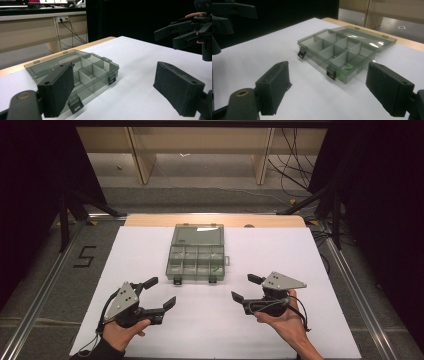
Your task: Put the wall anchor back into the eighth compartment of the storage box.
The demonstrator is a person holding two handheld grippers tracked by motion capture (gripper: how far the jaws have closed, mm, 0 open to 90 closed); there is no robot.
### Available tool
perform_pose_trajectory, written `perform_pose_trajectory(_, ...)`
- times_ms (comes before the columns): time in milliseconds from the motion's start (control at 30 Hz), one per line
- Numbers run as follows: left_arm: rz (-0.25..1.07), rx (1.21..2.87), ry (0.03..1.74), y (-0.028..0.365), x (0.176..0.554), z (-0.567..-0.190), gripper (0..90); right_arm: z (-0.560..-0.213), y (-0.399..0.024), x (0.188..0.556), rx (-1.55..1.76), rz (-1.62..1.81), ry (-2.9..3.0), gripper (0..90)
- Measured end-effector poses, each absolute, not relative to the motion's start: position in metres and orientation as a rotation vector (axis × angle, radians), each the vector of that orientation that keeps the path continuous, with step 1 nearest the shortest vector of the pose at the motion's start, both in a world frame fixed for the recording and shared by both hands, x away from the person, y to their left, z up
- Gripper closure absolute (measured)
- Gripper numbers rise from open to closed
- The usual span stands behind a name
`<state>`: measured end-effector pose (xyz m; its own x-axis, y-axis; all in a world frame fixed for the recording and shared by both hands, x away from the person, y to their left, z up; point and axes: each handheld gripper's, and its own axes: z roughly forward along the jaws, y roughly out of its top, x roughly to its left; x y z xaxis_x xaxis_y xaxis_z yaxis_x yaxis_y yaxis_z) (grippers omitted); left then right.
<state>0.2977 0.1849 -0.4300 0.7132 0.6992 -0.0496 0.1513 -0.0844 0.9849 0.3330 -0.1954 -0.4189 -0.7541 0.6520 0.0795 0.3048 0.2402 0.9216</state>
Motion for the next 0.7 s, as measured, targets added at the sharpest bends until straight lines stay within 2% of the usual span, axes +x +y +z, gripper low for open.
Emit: perform_pose_trajectory(700, 0.524, 1.622, 0.703, 0.185, 0.297, -0.430, 15.8, -0.424, -0.209, 0.321, 0.920, 1.571, 2.163, 18.2)
